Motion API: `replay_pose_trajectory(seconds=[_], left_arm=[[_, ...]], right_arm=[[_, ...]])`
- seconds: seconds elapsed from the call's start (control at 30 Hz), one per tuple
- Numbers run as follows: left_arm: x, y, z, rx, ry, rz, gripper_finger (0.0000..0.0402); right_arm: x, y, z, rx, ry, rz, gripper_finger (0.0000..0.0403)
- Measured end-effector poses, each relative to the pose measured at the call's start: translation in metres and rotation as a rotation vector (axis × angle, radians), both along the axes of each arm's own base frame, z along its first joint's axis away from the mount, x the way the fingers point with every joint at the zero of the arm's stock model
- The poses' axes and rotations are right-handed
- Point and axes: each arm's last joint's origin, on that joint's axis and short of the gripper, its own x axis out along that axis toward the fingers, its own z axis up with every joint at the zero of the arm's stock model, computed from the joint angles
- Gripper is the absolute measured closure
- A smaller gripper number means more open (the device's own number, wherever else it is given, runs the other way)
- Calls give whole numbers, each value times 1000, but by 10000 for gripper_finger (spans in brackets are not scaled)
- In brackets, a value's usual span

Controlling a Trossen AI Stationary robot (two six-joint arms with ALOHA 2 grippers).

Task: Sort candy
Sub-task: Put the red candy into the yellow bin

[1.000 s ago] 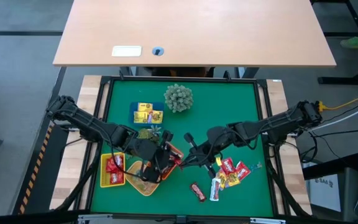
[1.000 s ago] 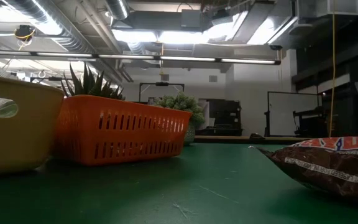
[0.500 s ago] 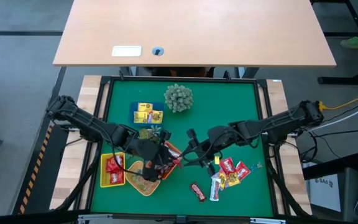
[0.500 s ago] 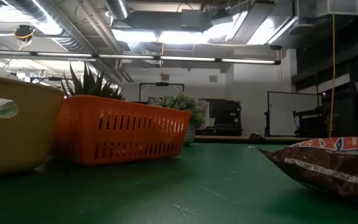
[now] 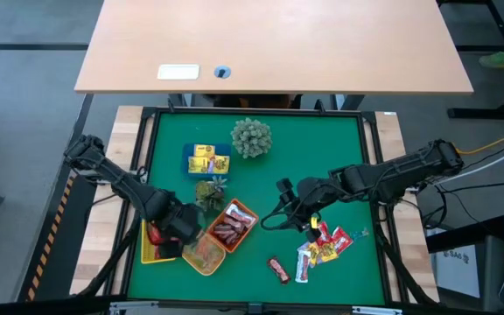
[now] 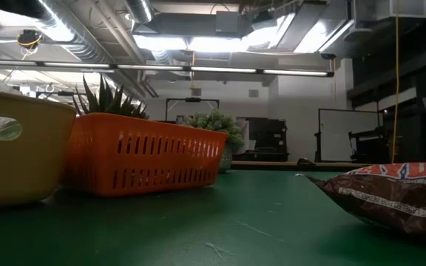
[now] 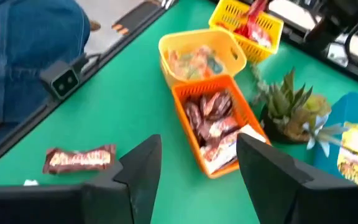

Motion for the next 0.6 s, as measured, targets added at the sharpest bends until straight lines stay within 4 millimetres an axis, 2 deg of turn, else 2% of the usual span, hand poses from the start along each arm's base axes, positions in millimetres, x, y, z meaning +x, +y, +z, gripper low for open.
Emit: replay_pose_trajectory(seconds=[0.1, 0.27, 0.43, 0.6], left_arm=[[-16, -7, 0, 33, 118, 83, 394], [-33, -19, 1, 93, 171, 120, 394], [-39, -25, 1, 116, 181, 191, 391], [-43, -29, 1, 132, 187, 248, 359]], right_arm=[[-2, -1, -3, -12, 41, 0, 194], [-4, -1, -5, -19, 63, 0, 193], [-4, -1, -5, -19, 63, 0, 194], [-4, -1, -5, -19, 63, 0, 194]])
